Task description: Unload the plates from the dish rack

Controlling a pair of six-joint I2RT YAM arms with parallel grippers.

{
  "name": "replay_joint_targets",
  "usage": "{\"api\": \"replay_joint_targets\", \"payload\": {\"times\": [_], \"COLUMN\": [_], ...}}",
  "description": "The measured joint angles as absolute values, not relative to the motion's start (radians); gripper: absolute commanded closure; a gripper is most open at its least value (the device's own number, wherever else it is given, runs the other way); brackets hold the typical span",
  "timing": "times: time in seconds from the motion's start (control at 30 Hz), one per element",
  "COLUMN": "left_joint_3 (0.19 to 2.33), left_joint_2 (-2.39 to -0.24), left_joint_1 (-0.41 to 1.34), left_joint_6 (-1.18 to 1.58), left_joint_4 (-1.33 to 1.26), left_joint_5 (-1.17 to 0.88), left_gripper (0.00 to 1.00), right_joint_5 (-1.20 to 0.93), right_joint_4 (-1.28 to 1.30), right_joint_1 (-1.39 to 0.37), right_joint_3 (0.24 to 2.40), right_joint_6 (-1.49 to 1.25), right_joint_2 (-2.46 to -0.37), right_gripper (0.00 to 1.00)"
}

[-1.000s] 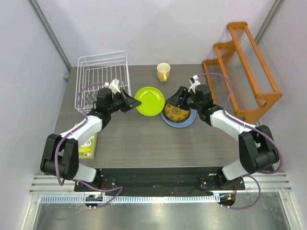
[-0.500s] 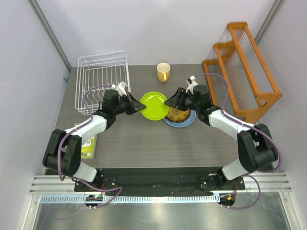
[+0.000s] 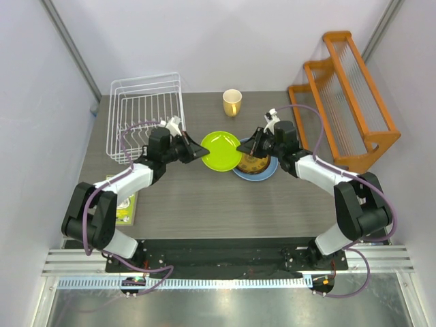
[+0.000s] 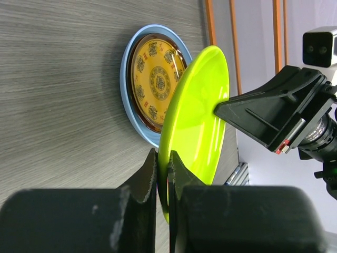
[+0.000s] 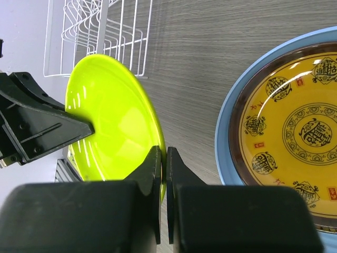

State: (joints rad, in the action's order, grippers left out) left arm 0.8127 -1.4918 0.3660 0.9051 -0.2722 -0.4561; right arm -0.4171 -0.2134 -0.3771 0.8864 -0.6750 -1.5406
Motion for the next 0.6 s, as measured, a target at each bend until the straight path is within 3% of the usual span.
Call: {"api": "replay_joint_targets", "payload": {"times": [0.03,0.07,0.17,0.23,0.33,0.6], "left_joint_3": [0.813,0.813,0.818,0.826,0.838,0.852], "left_joint_2": [-1.492,-1.492,-1.492,-1.492,-1.492,-1.45], "left_joint_1": [0.366,0.366,0.369,0.373,0.376,0.377], "left_joint_6": [0.905,0.905,0.893,0.885,0.87,0.771], "left_joint_4": [-0.272,-0.273,-0.273,-0.271,-0.264,-0.105], "left_joint_5": [-0.456,-0.455,-0.453,-0.447,-0.434,-0.271], "left_gripper": [0.81,0.59,0.32,0.21,0.13,0.11], "right_joint_5": [-0.414,-0.411,-0.389,-0.36,-0.318,-0.236], "right_joint_4": [-0.213,-0.212,-0.193,-0.167,-0.131,-0.066], "right_joint_1": [-0.377,-0.377,-0.379,-0.378,-0.367,-0.249], "right_joint_3": [0.886,0.886,0.886,0.886,0.886,0.858], "right_joint_6": [-0.674,-0.672,-0.669,-0.66,-0.65,-0.609], "right_joint_2": [-1.54,-1.538,-1.523,-1.504,-1.469,-1.393], "right_gripper": [0.99,0.99,0.99,0.99,0.99,0.99]}}
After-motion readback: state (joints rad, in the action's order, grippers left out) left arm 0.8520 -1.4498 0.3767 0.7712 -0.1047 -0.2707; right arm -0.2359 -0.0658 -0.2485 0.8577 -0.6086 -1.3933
